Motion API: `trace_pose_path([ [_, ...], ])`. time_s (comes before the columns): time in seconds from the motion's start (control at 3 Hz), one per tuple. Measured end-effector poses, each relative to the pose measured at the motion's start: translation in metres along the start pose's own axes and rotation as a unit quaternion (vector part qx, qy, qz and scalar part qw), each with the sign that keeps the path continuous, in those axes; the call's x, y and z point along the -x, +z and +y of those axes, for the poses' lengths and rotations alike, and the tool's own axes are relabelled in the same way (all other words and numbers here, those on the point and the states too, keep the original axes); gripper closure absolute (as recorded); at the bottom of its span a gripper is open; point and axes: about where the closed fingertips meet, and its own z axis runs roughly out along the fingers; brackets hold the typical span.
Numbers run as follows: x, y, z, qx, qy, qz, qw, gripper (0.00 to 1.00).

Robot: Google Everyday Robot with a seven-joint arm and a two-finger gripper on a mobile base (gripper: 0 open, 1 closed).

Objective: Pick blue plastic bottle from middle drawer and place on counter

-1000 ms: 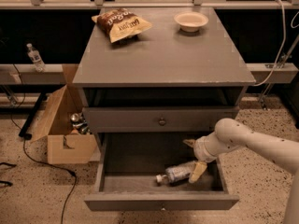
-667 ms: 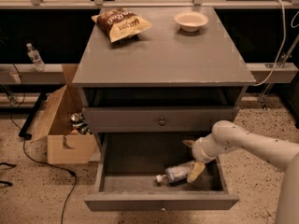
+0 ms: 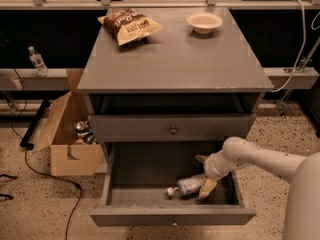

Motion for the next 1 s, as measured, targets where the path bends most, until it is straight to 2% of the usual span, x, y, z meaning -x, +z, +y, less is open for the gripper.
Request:
trace_pose_path([
  [0.33, -0.0042, 0.0104, 0.0029, 0.006, 0.000, 0.002, 1.0000, 0.00],
  [0.67, -0.0077, 0.0160, 0.0057, 0.012, 0.000, 0.003, 0.9999, 0.19],
  [1.0, -0.0100, 0.0130, 0.0108, 0.013, -0.001, 0.001, 0.9999, 0.42],
])
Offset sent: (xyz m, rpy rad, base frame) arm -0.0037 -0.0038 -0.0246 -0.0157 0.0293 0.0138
